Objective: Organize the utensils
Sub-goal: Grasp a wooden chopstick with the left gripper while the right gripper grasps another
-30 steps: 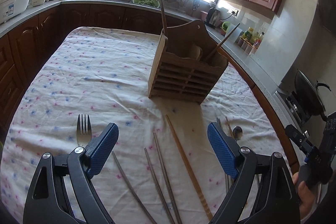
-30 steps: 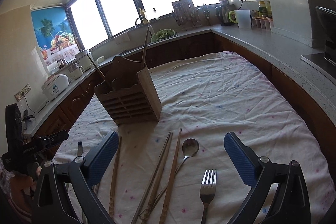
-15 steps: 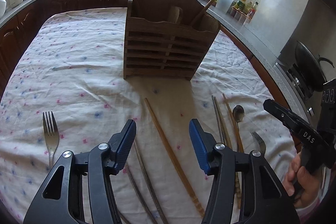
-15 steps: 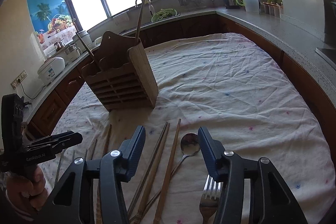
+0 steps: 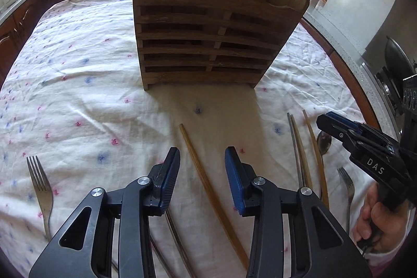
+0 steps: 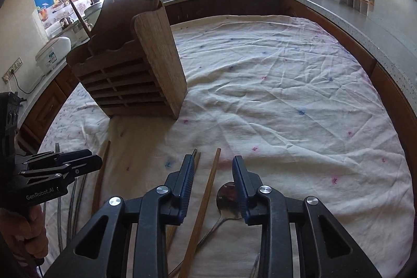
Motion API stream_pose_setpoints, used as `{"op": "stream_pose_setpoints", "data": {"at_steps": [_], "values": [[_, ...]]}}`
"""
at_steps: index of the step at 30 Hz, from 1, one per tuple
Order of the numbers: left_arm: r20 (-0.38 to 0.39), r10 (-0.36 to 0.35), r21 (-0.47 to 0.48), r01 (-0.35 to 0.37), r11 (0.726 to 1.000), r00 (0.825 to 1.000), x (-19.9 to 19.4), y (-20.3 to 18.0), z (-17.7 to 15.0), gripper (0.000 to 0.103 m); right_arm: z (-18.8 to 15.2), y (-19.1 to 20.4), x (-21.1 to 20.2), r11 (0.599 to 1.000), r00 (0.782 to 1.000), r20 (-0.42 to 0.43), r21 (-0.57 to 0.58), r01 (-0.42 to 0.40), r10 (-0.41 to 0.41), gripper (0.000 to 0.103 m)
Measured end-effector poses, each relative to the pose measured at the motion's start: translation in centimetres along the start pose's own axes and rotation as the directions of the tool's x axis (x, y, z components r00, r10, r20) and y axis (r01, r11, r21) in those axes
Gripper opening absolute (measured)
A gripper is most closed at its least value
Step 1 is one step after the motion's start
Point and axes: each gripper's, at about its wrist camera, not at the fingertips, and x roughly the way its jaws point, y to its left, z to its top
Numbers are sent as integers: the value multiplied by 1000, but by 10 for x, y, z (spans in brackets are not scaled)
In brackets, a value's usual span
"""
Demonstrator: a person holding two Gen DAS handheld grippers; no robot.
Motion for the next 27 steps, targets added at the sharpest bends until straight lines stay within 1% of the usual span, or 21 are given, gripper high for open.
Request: {"op": "stream_pose_setpoints", "data": {"at_steps": [3,7,8,9,10,15,20,23,27], "values": [[-35,6,14,-5,1000,999,11,-1,-1,27,1,1,14,1000,999,-36,-21,7,-8,26],[-17,42,50,-41,998,999,14,-10,-1,26,0,3,33,999,996,-86,-40,17,-20,18],[-14,50,60,-49,997,999,14,-12,-2,25,0,4,32,999,997,-74,-46,21,-25,17],[-9,60,72,-59,996,998,15,-15,-2,19,0,5,32,998,997,-75,-52,28,-32,14],[-5,66,81,-66,995,998,15,-17,-2,10,1,5,32,998,996,-77,-52,28,-32,10],[7,48,87,-48,995,999,17,-19,-1,6,-1,3,27,1000,998,-65,-18,1,-3,5],[18,7,73,-9,997,1000,8,-20,-4,6,-2,1,10,999,999,-26,29,-39,39,5],[39,-28,62,25,998,999,-6,-19,-4,6,0,0,-6,996,998,8,52,-66,66,5],[93,-74,51,70,996,993,-40,-15,-5,5,4,2,-33,994,994,67,66,-91,86,5]]}}
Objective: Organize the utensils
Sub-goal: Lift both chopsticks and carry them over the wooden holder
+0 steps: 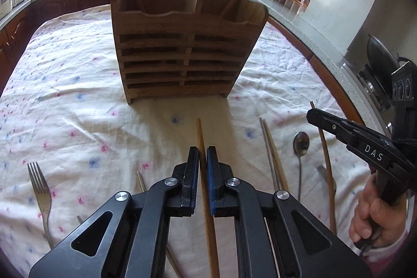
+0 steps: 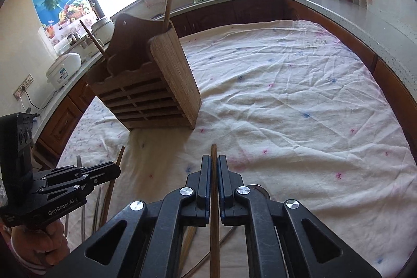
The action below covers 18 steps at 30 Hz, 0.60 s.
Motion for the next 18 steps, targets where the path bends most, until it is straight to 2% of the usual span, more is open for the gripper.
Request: {"op": "stream_pose_setpoints", "data": {"at_steps": [8,18], "values": [[128,-65,3,65,998,990,-70,-4,1,5,8,15,-54,999,993,112,-5,-33,33,5],[276,-103,-11,111,994,956,-139,6,-6,5,15,31,-111,998,967,245,-18,-67,69,5]]}}
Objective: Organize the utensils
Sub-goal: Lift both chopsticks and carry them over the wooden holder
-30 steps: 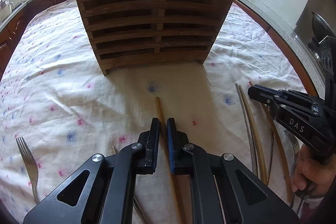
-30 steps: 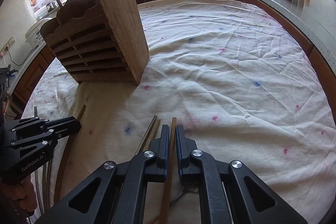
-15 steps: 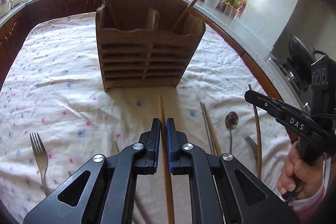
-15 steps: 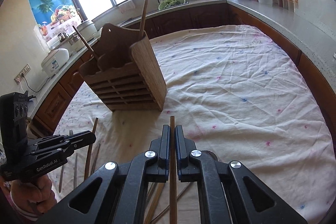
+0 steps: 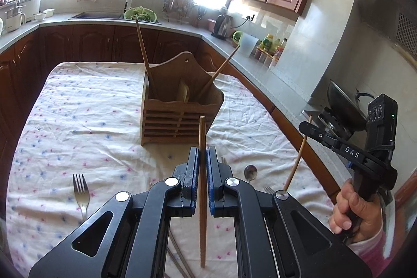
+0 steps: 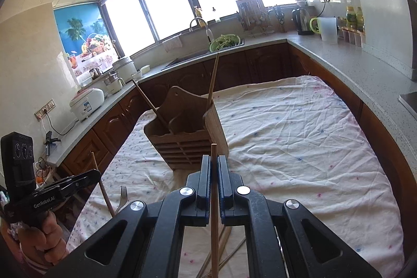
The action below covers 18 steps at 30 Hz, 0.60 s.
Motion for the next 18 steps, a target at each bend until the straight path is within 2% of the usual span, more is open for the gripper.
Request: {"op": "stream_pose_setpoints", "data": {"at_steps": [7,18], "values": [[63,3,-5,-3,1000,998,-21,6,9,5,15,14,-15,1000,998,59,-24,-9,10,5],[99,5,-16,-3,1000,995,-28,12,17,5,26,22,-12,999,996,85,-29,-17,20,5]]}}
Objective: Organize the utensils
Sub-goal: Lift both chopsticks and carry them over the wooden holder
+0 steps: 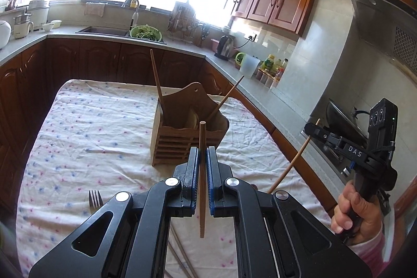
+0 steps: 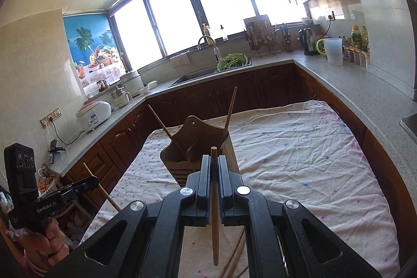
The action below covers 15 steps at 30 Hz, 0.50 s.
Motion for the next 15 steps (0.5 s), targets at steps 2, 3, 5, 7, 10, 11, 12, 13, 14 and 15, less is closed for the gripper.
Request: {"op": "stream_pose_setpoints", "data": {"at_steps": [2,3,5,7,10,11,12,13,14,15], "values": [[9,1,-2,-1,1000,1000,-1,1,3,5,2,0,1,1000,1000,6,1,-1,1,5],[13,0,-2,0,1000,1000,-2,1,5,5,4,-1,2,1000,1000,10,1,-1,1,5],[22,-3,3,3,1000,1000,-2,1,10,5,7,-2,4,1000,1000,20,6,-3,2,5],[37,-3,6,2,1000,999,-3,1,16,5,13,-1,5,1000,999,34,10,-3,2,5],[73,4,13,-5,1000,997,-5,0,29,5,24,0,9,1000,998,56,16,-10,10,5],[86,5,15,-6,1000,996,-5,0,35,5,30,1,12,1000,998,61,15,-16,15,5],[97,8,18,-9,1000,995,-4,0,40,5,36,2,14,1000,997,72,14,-18,17,5],[110,11,20,-14,1000,994,-4,0,46,5,42,4,16,1000,996,82,12,-17,16,5],[125,16,25,-19,1000,992,-4,0,53,5,48,4,18,1000,995,95,10,-18,17,5],[139,22,28,-26,999,990,-4,0,60,5,54,5,19,1000,994,109,9,-19,17,5]]}}
